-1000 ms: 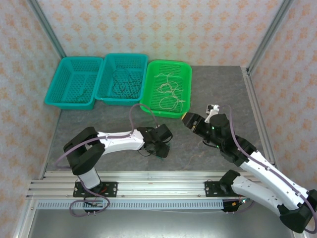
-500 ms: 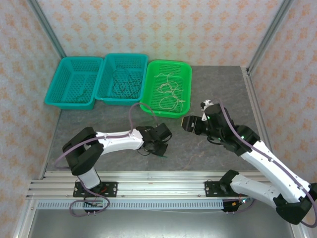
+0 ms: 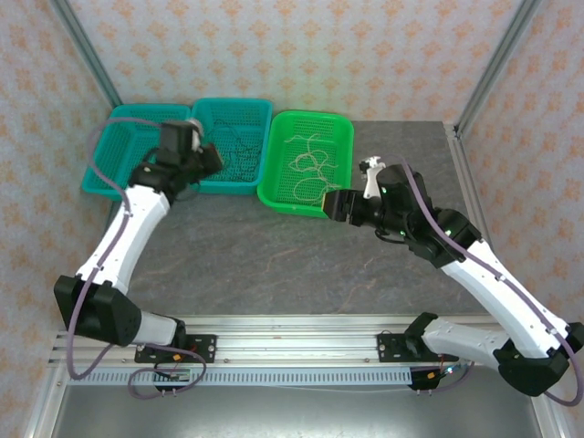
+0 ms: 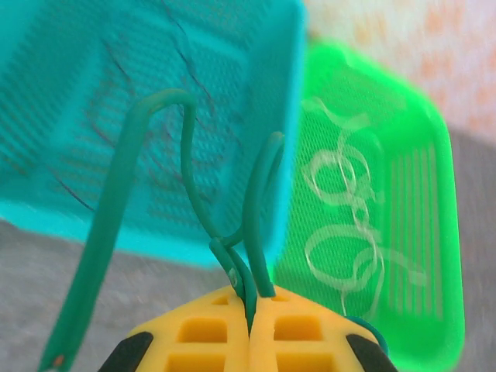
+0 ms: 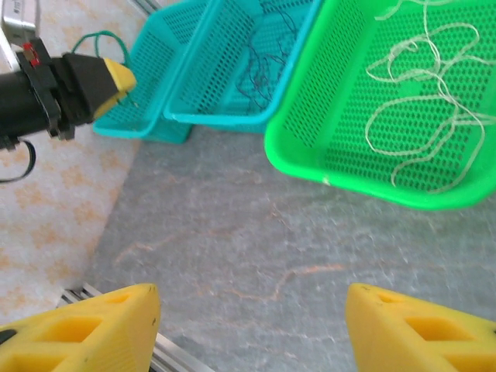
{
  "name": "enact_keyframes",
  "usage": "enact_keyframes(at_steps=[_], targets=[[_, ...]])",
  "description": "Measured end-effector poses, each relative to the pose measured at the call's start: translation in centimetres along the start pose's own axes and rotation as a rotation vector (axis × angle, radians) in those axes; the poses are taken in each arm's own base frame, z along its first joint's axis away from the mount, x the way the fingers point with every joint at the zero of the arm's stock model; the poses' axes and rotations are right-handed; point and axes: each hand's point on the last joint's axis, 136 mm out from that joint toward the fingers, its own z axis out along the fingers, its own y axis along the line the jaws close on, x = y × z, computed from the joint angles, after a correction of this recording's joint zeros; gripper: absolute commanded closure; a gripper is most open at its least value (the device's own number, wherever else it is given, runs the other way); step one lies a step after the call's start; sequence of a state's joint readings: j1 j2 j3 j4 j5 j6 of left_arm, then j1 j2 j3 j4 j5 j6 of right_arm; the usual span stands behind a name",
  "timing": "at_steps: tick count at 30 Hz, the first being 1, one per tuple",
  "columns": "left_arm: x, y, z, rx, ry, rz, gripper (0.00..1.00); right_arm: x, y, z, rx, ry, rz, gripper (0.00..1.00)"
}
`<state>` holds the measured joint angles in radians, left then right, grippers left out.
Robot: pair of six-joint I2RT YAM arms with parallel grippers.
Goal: Untangle the cables
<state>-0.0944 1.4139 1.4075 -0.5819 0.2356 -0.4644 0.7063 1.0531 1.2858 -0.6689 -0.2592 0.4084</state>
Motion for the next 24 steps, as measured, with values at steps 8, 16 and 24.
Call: enact_keyframes(at_steps=[8,16,24], targets=[[-10.2,12.1,4.5,-0.243,-0.086,-0.271,1.0,-1.6,0.5,0.3,-0.001,-0.052,0.029,0.26],[-10.5,23.7,11.9,-0.445,0.051,-0.459,0.88,-2.2,-0.9,-2.4,0.041,-0.152,0.096,0.01],[-6.6,28.5,14.1,-0.521,0.202,-0.532,0.42,-1.3,-3.6,-4.7,0.071,-0.216,0.184,0.01]])
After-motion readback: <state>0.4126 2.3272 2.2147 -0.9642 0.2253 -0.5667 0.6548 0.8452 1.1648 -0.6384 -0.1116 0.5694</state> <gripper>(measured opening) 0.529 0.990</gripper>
